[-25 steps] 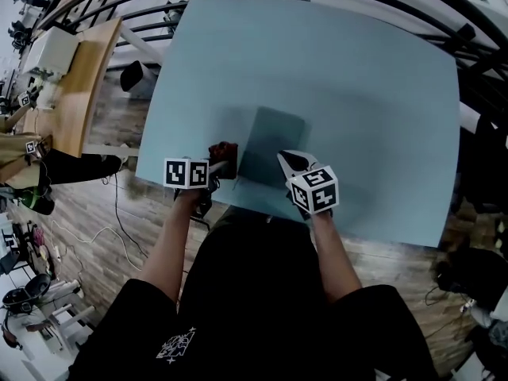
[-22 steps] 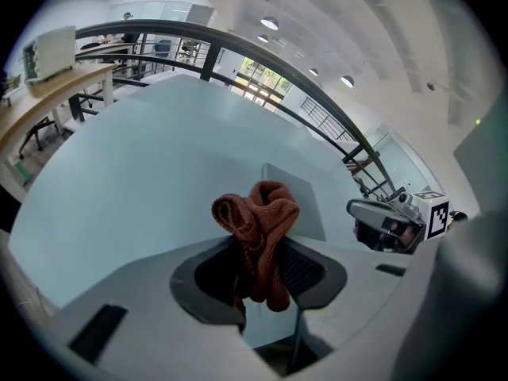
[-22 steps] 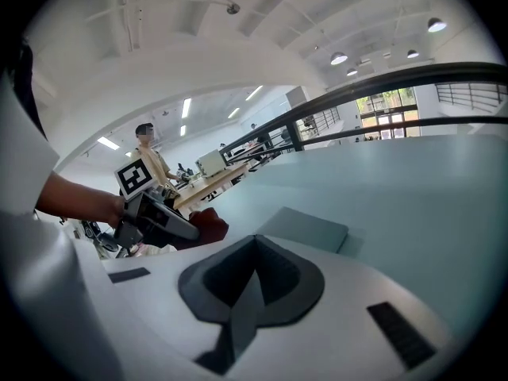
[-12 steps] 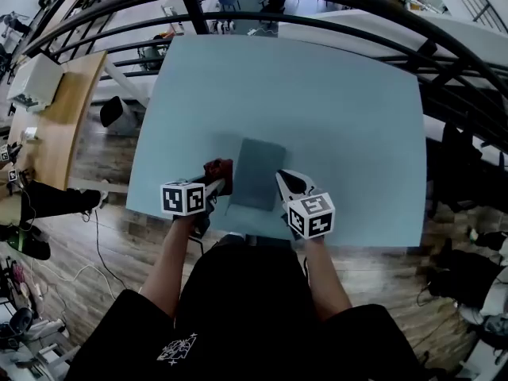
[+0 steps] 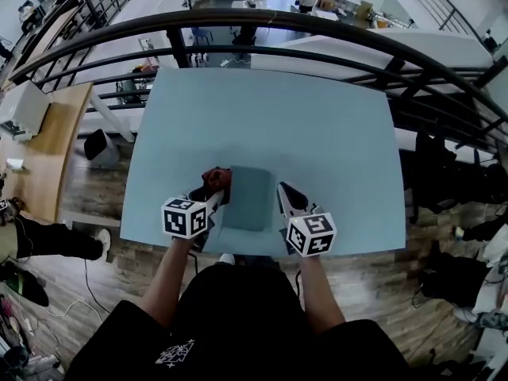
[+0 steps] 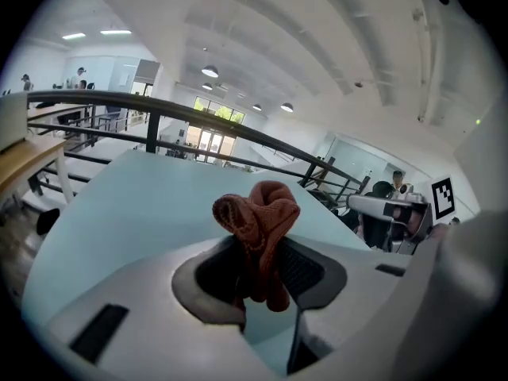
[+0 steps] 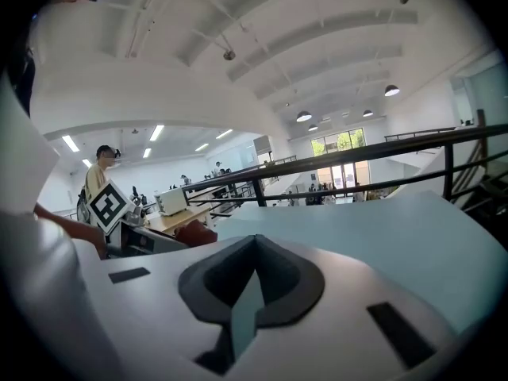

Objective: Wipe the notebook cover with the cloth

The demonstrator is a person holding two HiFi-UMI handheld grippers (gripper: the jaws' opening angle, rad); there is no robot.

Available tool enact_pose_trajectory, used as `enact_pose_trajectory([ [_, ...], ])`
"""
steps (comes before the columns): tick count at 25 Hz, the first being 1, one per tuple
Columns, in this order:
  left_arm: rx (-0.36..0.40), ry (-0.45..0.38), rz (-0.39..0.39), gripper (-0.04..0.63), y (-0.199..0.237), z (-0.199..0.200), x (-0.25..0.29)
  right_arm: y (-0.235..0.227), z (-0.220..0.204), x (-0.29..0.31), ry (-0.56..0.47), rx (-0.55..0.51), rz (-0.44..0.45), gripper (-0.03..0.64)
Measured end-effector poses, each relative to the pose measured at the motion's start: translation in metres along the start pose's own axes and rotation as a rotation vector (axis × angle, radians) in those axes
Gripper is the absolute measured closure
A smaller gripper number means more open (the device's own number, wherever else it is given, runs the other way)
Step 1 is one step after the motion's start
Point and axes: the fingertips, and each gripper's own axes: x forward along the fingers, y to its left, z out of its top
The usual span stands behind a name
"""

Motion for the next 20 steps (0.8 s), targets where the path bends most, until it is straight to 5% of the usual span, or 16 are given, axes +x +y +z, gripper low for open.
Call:
enact_pose_trajectory([
  [6,0.117,-0.107,-0.029,0.462,-0.005,0.042,-0.023,0.012,0.039,-0.016,-0.108,-0.002,-0.066,0.615],
  [20,0.240,-0.275,-0.046,0.460,-0.015,0.100,-0.070,0.038,0.081,-0.052,-0.242,-0.042,-0.146,0.615],
])
